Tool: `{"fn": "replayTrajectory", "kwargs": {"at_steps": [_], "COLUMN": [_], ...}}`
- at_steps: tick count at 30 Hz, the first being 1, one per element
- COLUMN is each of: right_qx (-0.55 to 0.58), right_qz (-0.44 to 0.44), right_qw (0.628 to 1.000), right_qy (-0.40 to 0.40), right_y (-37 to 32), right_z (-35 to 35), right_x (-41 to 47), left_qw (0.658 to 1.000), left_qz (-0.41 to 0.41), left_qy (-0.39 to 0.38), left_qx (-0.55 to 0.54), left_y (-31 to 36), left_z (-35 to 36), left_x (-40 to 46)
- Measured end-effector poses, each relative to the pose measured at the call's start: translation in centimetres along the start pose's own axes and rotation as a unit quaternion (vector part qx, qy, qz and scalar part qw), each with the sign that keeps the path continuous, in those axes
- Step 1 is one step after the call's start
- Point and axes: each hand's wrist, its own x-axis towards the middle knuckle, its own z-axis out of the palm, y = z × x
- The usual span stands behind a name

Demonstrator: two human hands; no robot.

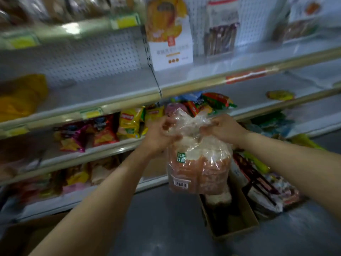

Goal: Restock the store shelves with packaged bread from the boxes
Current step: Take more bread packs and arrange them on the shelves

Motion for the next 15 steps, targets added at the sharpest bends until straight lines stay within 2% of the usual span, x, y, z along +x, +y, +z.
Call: {"fn": "replayTrajectory", "kwargs": {"at_steps": [3,7,9,11,13,15], "right_qx": [-0.043,-0.095,-0.071,-0.045,-0.051,-0.010], "right_qz": [-0.015,-0.053,-0.072,-0.091,-0.101,-0.087], "right_qw": [0.999,0.994,0.995,0.994,0.990,0.992], "right_qy": [-0.008,-0.012,0.000,0.044,0.089,0.095], "right_y": [-6.1,-11.5,-13.7,-15.4,-16.8,-18.4], "right_z": [-0.3,-0.4,-0.2,0.5,1.3,1.9], "right_x": [0.3,0.4,0.1,-0.3,-0.6,-1.4], "left_qw": [0.999,0.999,0.999,0.999,0.996,0.988], "left_qz": [0.028,0.024,0.018,-0.006,-0.045,-0.088], "left_qy": [-0.044,-0.022,0.002,0.038,0.079,0.119], "left_qx": [-0.001,0.023,0.032,0.020,-0.012,-0.039], "left_y": [5.1,10.2,11.4,12.1,12.5,13.1], "left_z": [-4.6,-9.5,-11.3,-12.4,-13.4,-14.2], "left_x": [-1.8,-3.8,-4.4,-4.6,-4.9,-5.2]}}
